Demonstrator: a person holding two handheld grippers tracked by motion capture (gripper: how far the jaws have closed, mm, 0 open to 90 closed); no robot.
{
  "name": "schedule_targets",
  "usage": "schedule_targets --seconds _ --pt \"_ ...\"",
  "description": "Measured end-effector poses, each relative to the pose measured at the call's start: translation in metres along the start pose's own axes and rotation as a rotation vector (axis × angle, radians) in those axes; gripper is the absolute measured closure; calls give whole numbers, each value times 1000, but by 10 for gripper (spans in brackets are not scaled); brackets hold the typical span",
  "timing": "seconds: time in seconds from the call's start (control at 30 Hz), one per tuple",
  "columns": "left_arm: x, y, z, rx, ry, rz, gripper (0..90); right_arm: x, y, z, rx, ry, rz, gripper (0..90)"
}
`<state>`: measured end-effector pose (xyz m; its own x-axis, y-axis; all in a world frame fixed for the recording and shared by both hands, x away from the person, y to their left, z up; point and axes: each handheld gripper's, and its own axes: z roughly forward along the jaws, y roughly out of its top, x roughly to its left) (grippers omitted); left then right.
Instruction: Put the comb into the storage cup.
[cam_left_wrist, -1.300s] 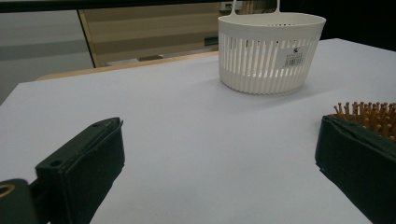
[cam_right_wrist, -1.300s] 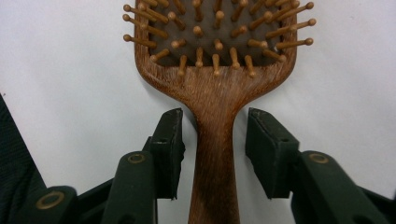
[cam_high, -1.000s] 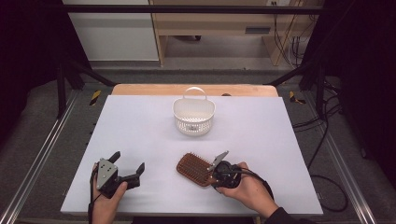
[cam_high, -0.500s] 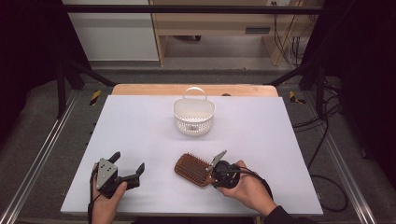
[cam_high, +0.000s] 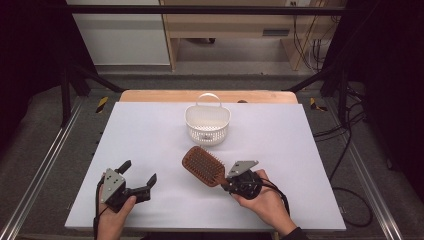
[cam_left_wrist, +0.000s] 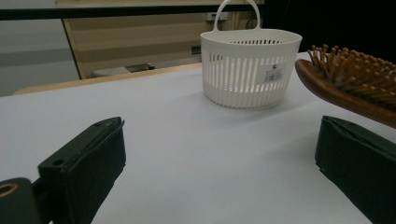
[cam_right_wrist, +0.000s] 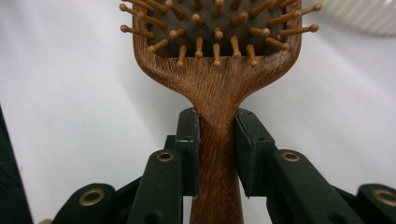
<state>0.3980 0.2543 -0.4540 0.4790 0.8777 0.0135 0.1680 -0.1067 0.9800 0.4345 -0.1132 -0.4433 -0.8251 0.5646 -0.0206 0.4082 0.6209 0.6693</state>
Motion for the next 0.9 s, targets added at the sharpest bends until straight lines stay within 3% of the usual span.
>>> schedule_targets --seconds 0.07,0.13,0.17,0.2,0.23,0.33,0.37,0.4,0.53,0.7,0.9 --pt "-7 10 2 -12 -36 12 19 -2 -1 -2 -84 -21 13 729" --pt "-13 18 4 -28 -69 8 18 -3 -2 -3 -141 -26 26 729" --pt "-13 18 4 -28 -69 8 18 -3 -2 -3 -141 -26 26 729" --pt "-19 26 6 -40 -92 1 18 -4 -2 -4 -196 -27 38 729" --pt "-23 29 8 -44 -106 0 18 -4 -2 -4 -207 -28 34 729" --pt "-34 40 16 -52 -170 -29 18 -4 -2 -2 -273 -37 31 729" --pt "-34 40 16 -52 -170 -29 18 -4 -2 -2 -273 -37 31 729" --pt "-42 46 21 -52 -206 -54 19 -3 -3 -1 -317 -36 40 729" --pt "-56 58 29 -48 -254 -63 20 -4 -4 -3 -376 -37 51 729" --pt "-68 70 43 -48 -315 -132 25 -3 -5 -6 -411 -41 51 729" --pt "-78 79 51 -55 -339 -161 26 1 -5 -7 -445 -41 41 729"
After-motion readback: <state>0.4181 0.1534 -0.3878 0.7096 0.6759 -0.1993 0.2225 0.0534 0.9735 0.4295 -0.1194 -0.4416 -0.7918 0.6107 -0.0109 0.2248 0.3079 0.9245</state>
